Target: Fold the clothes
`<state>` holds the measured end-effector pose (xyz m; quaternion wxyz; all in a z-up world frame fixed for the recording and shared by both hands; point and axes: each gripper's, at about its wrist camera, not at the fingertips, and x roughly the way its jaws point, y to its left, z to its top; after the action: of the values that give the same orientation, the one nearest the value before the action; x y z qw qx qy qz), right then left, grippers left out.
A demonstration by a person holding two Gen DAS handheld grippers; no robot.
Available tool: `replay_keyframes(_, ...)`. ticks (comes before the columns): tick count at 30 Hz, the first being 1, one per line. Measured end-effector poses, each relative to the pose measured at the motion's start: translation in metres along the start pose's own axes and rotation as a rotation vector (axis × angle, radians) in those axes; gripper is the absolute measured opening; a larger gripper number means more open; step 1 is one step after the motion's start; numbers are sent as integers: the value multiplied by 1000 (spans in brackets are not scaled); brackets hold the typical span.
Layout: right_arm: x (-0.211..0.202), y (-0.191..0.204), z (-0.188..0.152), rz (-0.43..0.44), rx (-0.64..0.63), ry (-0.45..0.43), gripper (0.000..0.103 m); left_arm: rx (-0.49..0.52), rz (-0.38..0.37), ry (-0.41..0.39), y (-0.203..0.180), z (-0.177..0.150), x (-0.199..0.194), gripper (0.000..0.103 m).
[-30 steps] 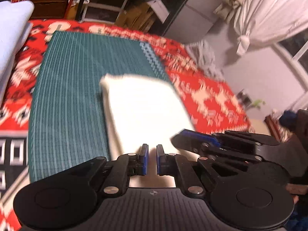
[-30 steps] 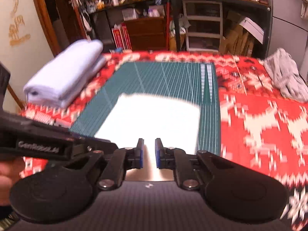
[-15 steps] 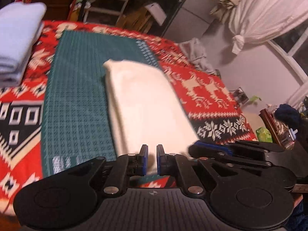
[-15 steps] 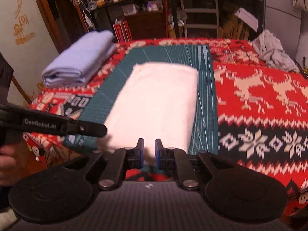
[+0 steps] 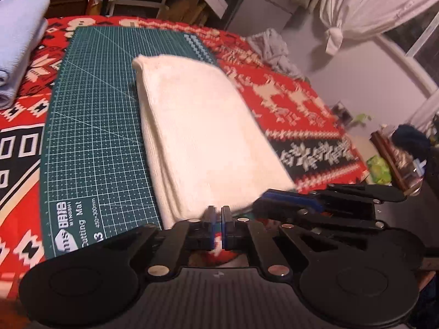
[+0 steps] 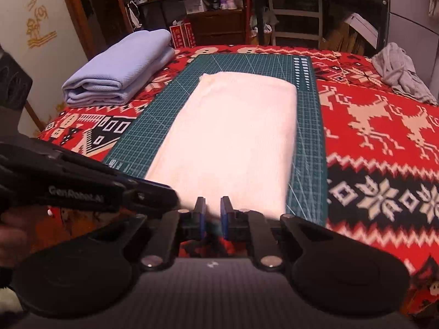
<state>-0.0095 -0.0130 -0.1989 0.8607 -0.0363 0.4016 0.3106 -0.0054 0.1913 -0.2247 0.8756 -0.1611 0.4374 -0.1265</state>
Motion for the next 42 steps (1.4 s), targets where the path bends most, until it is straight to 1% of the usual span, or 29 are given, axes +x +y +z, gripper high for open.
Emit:
replay_keyframes(2,-14,-6,3,-14,16,-32,12,-11,4,-27,0,2,-7,5)
replay_keyframes(4,-18,-13,9,-35,37,-54,13,-25,19,-50,5,10,-6,4)
replay_keyframes(6,-14,-19,17,-58,50,-59,13,-37,39,-53,11,18,3,4)
replay_keyframes(9,-1,-24,22,-84,43,-56,13,-40,58,-22,17,19,16,4)
replay_keyframes(12,5,-27,14,-97,31,-40,13,-44,40,-21,18,11,10,4)
replay_keyframes(16,-9,-32,-4,-74,39,-15,13,-51,24,-17,19,0,0,4)
replay_keyframes(19,-23,-37,-8,-72,73,-14,13,-49,22,-27,14,3,-4,4)
replay_keyframes(22,-28,-40,0,-76,97,-54,13,-41,22,-42,9,17,5,4)
replay_keyframes(24,-22,-41,12,-73,107,-76,13,-35,22,-51,5,26,11,4)
replay_keyframes(27,1,-40,34,-89,112,-102,12,-27,22,-66,0,40,20,4)
replay_keyframes(30,24,-40,47,-97,128,-96,10,-24,23,-46,0,45,34,4)
replay_keyframes(33,30,-39,37,-114,113,-84,10,-18,14,-27,2,40,40,4)
replay_keyframes(37,11,-43,17,-95,114,-72,10,-26,-5,-33,2,36,34,4)
replay_keyframes(39,1,-49,17,-81,140,-72,10,-19,-19,-47,-2,40,31,4)
replay_keyframes(42,-7,-51,27,-88,151,-114,10,-8,-36,-59,-13,53,39,5)
